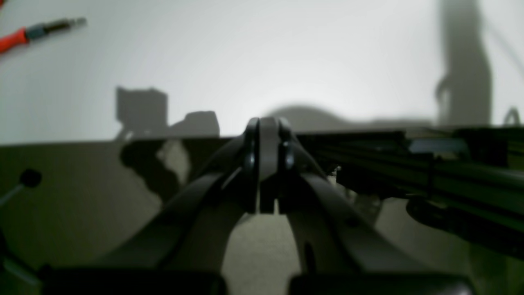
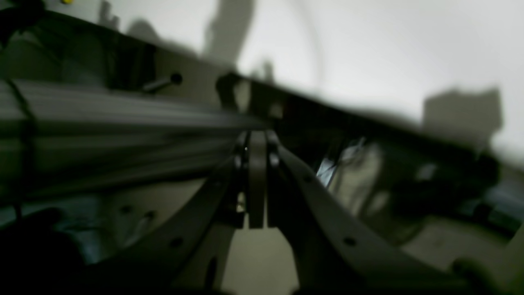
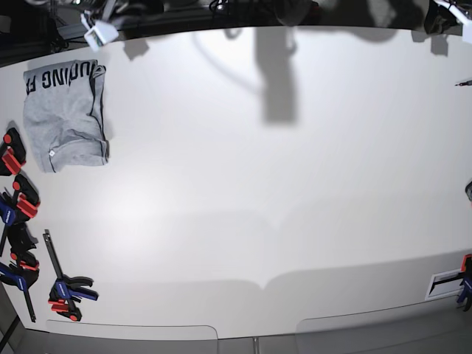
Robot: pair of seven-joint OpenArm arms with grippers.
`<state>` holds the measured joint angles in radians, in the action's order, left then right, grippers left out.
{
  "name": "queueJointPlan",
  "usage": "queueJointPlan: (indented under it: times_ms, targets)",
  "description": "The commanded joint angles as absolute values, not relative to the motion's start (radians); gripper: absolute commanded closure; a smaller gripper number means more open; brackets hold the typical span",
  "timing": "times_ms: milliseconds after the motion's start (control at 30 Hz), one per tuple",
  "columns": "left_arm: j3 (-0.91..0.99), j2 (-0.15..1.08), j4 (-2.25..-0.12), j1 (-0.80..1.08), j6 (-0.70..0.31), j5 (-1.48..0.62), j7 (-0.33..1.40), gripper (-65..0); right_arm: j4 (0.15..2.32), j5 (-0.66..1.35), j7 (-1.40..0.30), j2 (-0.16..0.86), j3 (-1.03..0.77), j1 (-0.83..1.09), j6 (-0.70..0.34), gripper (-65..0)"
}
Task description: Fold the T-shirt properly
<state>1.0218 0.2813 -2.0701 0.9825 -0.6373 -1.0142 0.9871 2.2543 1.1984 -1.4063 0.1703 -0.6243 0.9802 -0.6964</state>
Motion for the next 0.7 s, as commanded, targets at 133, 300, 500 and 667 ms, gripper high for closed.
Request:
queueJointPlan:
  times_ms: [133, 300, 500, 667]
  targets:
    - [0.932, 0.321, -1.947, 1.069, -0.646, -1.023, 0.971, 0.0, 2.033, 1.093, -1.264, 0.183, -0.612, 1.042, -0.698, 0.0]
    - [0.667, 0.382, -1.682, 1.073, -0.686, -0.964, 0.856, 0.0, 1.691, 0.911, -1.075, 0.226, -0.492, 1.019, -0.698, 0.0]
    - [0.330, 0.394, -1.347, 0.943, -0.685, -0.639, 0.422, 0.0, 1.198, 0.682, -0.842, 0.287, -0.279, 0.809, -0.698, 0.0]
    - [0.187, 0.339, -1.056, 0.739, -0.682, -0.372, 0.195, 0.0, 0.831, 0.554, -0.708, 0.288, -0.118, 0.539, -0.698, 0.0]
